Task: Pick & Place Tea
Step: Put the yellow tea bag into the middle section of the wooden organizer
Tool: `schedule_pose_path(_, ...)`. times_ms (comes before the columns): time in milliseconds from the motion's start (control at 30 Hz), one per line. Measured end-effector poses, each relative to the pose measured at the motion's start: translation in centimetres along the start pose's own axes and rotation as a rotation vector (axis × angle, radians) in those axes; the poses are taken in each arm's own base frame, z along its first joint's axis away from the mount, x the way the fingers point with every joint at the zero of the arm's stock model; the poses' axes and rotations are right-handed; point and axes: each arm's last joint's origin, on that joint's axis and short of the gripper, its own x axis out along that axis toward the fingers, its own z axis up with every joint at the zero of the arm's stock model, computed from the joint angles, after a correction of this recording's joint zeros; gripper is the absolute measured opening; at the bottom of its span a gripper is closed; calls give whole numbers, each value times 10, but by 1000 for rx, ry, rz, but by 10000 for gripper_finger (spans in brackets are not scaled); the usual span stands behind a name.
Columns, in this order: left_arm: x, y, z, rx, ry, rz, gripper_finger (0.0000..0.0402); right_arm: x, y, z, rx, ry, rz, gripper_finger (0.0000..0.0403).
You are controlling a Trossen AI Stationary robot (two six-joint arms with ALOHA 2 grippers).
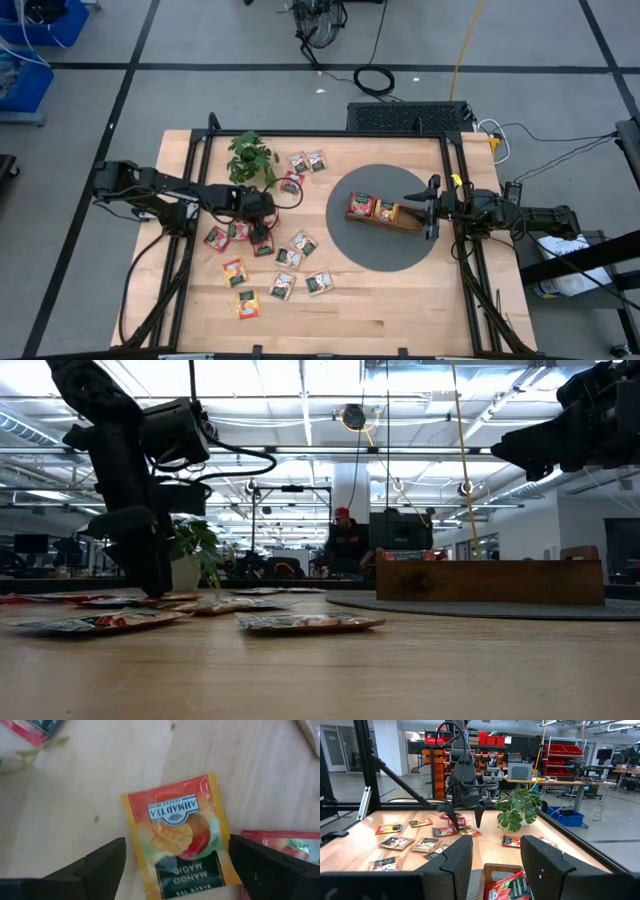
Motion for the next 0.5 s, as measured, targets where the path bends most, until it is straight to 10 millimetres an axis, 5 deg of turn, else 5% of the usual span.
schedule_pose_path(500,11,-2,0,-70,36,-25,349,0,0,0,0,0,0,151)
